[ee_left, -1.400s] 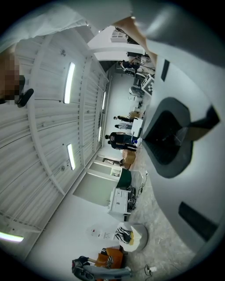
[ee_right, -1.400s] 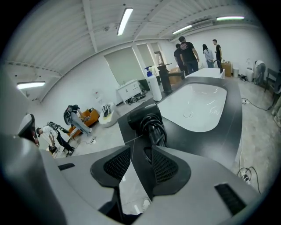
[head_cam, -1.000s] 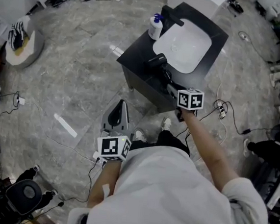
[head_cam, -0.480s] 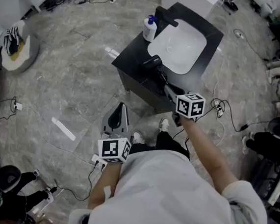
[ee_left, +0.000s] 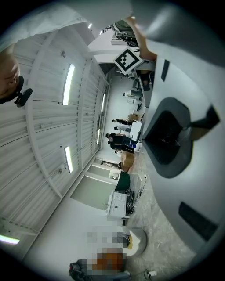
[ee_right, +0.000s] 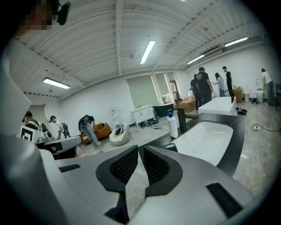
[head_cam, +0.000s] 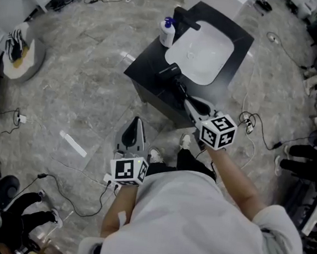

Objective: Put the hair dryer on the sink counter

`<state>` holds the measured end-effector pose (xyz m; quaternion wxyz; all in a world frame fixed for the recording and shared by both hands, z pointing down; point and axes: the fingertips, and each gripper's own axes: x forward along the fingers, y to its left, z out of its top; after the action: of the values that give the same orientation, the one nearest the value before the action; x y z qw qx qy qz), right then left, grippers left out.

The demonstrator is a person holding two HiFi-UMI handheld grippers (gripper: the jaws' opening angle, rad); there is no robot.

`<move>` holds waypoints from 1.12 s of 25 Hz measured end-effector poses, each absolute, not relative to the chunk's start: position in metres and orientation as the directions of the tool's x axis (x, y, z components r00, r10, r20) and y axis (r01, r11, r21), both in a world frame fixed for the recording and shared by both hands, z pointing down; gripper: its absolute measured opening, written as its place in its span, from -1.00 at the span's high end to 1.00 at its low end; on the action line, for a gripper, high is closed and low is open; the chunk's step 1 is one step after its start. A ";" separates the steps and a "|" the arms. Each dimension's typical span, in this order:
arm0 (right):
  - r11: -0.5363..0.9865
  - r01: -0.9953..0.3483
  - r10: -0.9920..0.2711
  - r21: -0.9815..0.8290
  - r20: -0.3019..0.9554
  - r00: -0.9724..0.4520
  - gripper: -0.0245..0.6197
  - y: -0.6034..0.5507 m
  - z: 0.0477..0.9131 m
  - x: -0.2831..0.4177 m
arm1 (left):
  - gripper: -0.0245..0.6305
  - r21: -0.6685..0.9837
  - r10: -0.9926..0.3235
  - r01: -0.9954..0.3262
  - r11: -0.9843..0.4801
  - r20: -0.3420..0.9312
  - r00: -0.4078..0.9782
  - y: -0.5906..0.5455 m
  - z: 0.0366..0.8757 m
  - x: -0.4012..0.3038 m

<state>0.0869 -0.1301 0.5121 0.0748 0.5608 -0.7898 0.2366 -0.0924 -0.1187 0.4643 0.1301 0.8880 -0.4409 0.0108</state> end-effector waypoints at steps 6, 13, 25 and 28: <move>0.323 -0.914 -0.871 -0.247 0.301 -0.389 0.74 -0.118 0.473 0.094 | 0.92 0.205 -0.794 -0.797 -0.568 0.121 0.596 -0.121 0.455 -0.076; 0.386 -0.906 -0.885 -0.174 0.209 -0.417 0.74 -0.099 0.434 0.110 | 0.92 0.156 -0.817 -0.817 -0.556 0.079 0.571 -0.121 0.431 -0.059; 0.474 -0.864 -0.860 -0.169 0.121 -0.496 0.74 -0.089 0.403 0.103 | 0.92 0.109 -0.838 -0.835 -0.540 0.028 0.546 -0.110 0.409 -0.042; 0.480 -0.861 -0.860 -0.170 0.105 -0.500 0.74 -0.086 0.396 0.107 | 0.92 0.106 -0.842 -0.839 -0.534 0.030 0.539 -0.108 0.409 -0.041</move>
<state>0.1072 -0.0860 0.3963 0.0028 0.4999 -0.8602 0.1004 -0.0413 -0.1083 0.4088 0.0540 0.8756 -0.4798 -0.0124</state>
